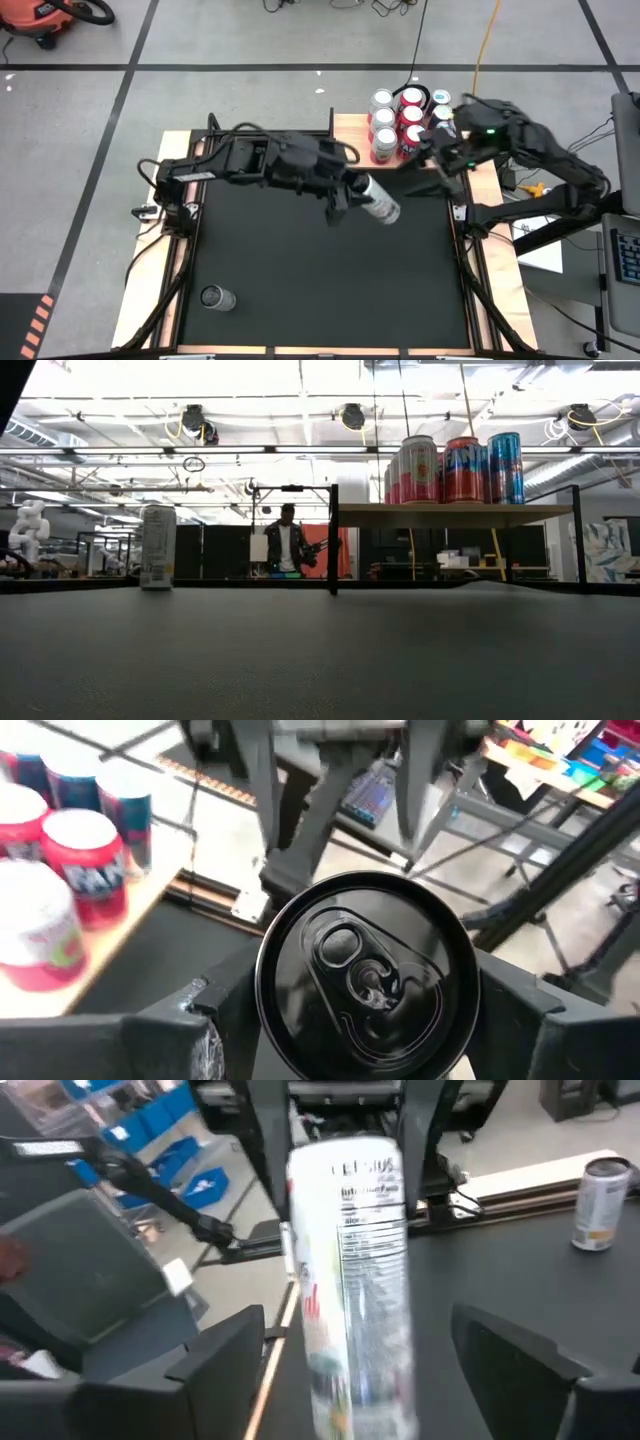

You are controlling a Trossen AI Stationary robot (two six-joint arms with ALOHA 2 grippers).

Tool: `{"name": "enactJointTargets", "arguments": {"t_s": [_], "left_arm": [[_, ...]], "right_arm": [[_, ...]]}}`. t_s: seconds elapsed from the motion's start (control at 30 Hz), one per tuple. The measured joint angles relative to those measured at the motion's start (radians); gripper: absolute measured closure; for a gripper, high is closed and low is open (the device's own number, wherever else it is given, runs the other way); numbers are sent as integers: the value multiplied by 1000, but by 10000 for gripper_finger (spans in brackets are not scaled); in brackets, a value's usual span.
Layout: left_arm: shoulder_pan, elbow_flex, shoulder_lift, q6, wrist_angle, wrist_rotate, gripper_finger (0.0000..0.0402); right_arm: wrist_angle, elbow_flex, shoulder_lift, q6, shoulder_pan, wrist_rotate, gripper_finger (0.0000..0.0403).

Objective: Place canned beverage on shelf
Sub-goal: Put the middle white yellow soda can on the shelf

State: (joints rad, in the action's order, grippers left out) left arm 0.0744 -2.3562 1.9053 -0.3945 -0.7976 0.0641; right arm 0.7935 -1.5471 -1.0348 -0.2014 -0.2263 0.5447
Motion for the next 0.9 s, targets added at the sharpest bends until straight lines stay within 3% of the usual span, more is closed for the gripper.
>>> {"name": "enactJointTargets", "arguments": {"t_s": [0.5,0.73,0.9], "left_arm": [[-162,0,-104,150,-147,-217,149],[-200,0,-105,209,-145,-312,149],[-210,0,-105,247,-153,-324,149]], "right_arm": [[-138,0,-145,-79,19,-152,97],[-237,0,-234,-124,32,-152,97],[-287,0,-282,-120,56,-152,100]]}}
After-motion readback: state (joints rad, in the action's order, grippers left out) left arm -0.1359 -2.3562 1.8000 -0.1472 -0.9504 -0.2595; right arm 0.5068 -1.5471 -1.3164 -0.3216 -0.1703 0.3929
